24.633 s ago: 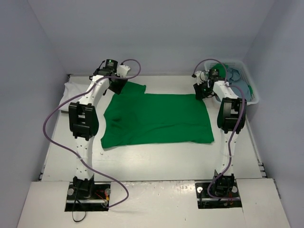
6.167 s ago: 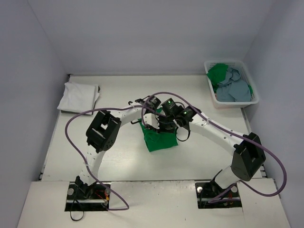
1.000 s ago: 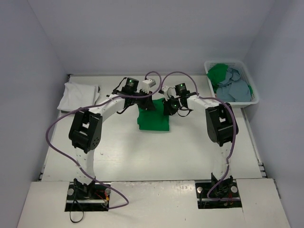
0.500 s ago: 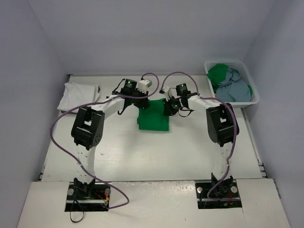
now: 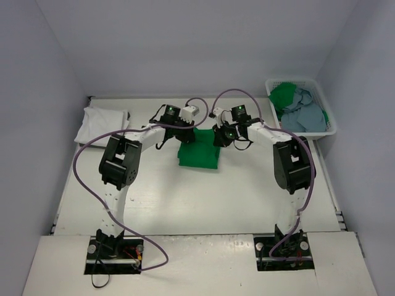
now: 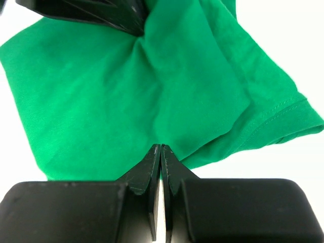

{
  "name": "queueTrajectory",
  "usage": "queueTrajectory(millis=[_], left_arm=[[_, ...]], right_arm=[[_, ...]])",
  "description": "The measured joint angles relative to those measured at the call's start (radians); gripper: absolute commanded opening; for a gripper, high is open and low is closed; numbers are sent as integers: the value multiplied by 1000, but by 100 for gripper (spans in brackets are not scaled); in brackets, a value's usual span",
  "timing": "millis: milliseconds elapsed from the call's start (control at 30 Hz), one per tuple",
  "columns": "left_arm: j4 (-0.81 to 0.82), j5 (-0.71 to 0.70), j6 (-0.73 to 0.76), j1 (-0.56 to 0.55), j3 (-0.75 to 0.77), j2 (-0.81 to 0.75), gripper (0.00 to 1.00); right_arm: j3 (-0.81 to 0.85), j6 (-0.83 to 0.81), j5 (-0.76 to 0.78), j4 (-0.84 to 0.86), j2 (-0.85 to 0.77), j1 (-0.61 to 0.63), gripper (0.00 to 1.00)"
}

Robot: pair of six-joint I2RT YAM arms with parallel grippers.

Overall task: Fold and stack the t-shirts
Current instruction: Smooth out the square-folded T-shirt at the center of the board.

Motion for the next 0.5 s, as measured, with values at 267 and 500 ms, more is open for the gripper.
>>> queueTrajectory(millis=[267, 500], left_arm=[[-26, 1, -3, 0, 70, 45, 0], [-31, 12, -21, 0, 76, 53, 0]], right_arm=[[-21, -4, 4, -18, -58, 0, 6], [-23, -13, 26, -37, -142, -10, 24]])
